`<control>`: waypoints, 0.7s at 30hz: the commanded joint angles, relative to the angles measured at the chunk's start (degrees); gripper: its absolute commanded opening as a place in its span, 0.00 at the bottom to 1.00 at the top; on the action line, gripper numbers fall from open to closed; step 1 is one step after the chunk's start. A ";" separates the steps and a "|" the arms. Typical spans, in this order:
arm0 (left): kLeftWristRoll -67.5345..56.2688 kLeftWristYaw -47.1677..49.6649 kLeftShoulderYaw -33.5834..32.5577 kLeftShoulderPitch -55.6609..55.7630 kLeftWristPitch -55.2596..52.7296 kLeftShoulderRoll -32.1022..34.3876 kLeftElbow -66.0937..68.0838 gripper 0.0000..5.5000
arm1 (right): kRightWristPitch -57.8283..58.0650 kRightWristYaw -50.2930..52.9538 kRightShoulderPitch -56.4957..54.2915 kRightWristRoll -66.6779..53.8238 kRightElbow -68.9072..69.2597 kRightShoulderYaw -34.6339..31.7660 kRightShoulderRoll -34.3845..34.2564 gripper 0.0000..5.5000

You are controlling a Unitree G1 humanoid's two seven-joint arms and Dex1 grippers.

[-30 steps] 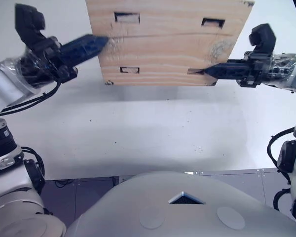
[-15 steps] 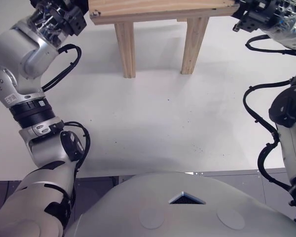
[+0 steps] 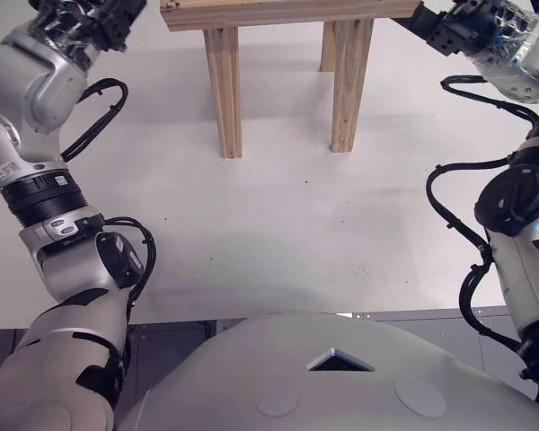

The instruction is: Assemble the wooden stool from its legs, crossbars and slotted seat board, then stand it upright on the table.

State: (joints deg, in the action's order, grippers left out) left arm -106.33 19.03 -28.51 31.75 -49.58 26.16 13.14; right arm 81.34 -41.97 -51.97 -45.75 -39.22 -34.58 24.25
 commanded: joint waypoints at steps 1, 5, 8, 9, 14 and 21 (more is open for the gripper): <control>6.37 -3.15 -3.09 -3.42 3.49 2.48 -1.93 0.66 | -7.35 1.96 6.49 0.60 9.06 -1.14 1.88 0.80; 34.36 -15.17 4.85 -15.81 14.68 4.83 -7.38 0.61 | -31.21 6.07 20.47 9.15 28.02 2.86 -4.11 0.77; 55.02 -17.73 14.76 -24.99 26.30 1.63 -9.15 0.52 | -53.68 18.34 30.73 23.44 34.41 9.64 -12.16 0.68; 60.37 -17.71 17.52 -27.05 29.79 0.12 -9.57 0.50 | -59.04 21.87 33.94 27.69 35.58 12.15 -14.36 0.66; 79.38 -15.57 27.11 -33.83 42.28 -7.58 -13.12 0.35 | -72.40 32.87 46.45 39.51 43.52 21.55 -22.89 0.50; 87.57 -15.01 28.21 -37.71 45.32 -14.62 -18.09 0.19 | -76.21 36.42 54.49 43.97 47.86 29.63 -25.25 0.32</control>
State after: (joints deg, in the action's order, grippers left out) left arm -20.24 4.43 -0.10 -4.80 -4.42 12.27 -3.64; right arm 5.18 -6.57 0.69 -2.47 7.38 -6.33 0.36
